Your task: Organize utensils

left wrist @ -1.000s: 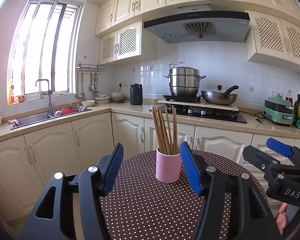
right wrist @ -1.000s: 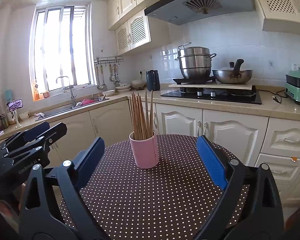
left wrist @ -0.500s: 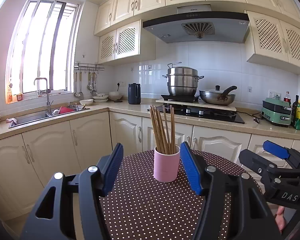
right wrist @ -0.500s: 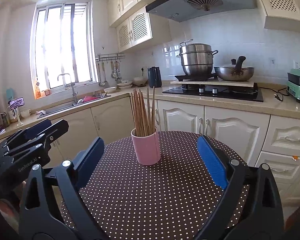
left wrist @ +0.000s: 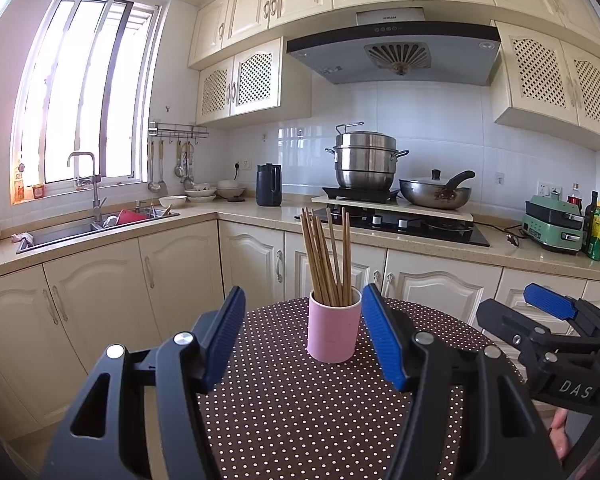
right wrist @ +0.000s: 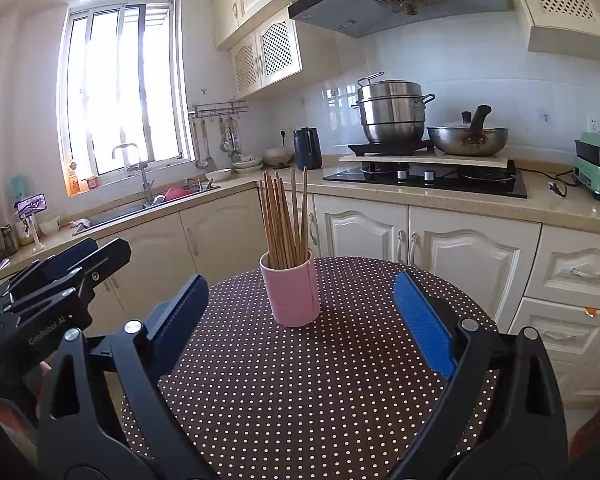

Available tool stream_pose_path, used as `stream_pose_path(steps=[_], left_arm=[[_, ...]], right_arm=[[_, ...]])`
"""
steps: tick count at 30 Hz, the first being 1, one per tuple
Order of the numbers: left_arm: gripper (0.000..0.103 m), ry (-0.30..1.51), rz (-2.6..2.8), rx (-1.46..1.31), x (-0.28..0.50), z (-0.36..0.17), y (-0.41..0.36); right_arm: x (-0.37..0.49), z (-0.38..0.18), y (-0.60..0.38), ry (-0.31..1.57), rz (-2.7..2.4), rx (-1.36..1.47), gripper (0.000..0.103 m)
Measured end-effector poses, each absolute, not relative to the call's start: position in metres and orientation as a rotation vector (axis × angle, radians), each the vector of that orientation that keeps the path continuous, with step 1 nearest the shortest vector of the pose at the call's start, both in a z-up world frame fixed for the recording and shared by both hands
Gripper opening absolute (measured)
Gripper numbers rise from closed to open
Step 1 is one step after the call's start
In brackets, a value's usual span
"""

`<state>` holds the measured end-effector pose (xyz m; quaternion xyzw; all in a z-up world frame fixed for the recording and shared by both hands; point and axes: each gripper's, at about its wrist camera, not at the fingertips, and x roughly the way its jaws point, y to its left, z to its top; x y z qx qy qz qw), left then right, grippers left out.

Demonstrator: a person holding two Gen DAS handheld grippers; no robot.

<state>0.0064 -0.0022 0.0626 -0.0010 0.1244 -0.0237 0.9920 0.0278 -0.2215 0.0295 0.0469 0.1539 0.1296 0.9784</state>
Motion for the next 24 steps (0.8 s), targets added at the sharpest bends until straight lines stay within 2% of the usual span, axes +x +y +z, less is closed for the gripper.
stream_pose_path(steps=[24], left_arm=[[0.06,0.26,-0.048,-0.011,0.0083,0.0609,0.0005]], right_arm=[[0.0319,0.0267,-0.2221,0.33,0.261,0.097,0.092]])
